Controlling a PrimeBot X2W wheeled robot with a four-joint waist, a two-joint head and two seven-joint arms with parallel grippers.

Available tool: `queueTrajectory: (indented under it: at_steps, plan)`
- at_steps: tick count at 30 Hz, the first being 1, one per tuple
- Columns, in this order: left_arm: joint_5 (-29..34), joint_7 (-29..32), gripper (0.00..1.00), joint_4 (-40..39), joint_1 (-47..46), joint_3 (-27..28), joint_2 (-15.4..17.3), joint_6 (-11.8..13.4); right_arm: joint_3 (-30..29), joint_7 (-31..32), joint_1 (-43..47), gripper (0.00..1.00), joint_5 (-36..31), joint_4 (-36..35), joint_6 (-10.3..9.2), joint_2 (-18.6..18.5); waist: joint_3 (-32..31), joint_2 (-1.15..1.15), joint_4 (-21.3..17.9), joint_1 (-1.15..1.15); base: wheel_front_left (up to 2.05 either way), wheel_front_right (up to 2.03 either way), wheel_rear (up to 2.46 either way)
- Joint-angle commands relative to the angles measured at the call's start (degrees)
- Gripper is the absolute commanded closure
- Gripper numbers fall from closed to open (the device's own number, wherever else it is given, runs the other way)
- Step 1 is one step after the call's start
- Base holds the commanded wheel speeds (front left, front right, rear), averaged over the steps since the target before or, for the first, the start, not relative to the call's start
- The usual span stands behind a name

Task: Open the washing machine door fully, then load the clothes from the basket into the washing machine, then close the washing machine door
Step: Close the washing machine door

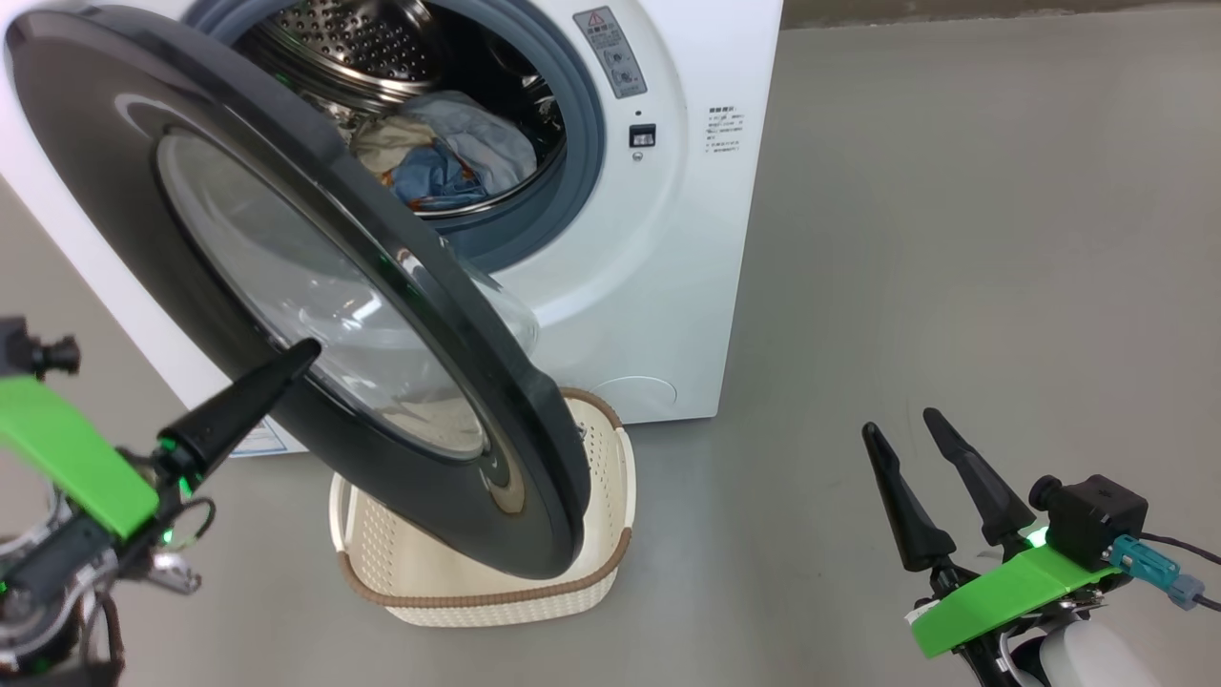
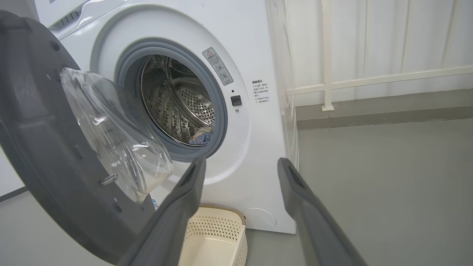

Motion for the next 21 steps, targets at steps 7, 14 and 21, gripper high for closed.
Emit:
queueTrajectory:
  at_steps: [7,14,21]
  plan:
    - [13.46,-11.50,0.00,-6.28,6.25,0.70,4.59,-3.37,0.38,-0.26,-1.02,0.00,0.03,-1.84,0.09,-0.88,0.01,0.00,0.11,0.00,0.00,0.00,0.00]
    - [23.95,-28.27,0.00,-7.66,11.63,-3.21,5.61,-3.62,0.12,-0.26,-1.24,0.00,0.14,-1.91,0.09,-1.47,0.23,0.00,-0.13,0.00,0.00,0.00,0.00]
    - [32.92,-44.82,0.00,-4.85,16.16,-6.57,6.09,-3.64,-0.09,-0.26,-1.39,0.00,0.18,-2.02,0.09,-1.96,0.51,0.00,-0.30,0.00,0.00,0.00,0.00]
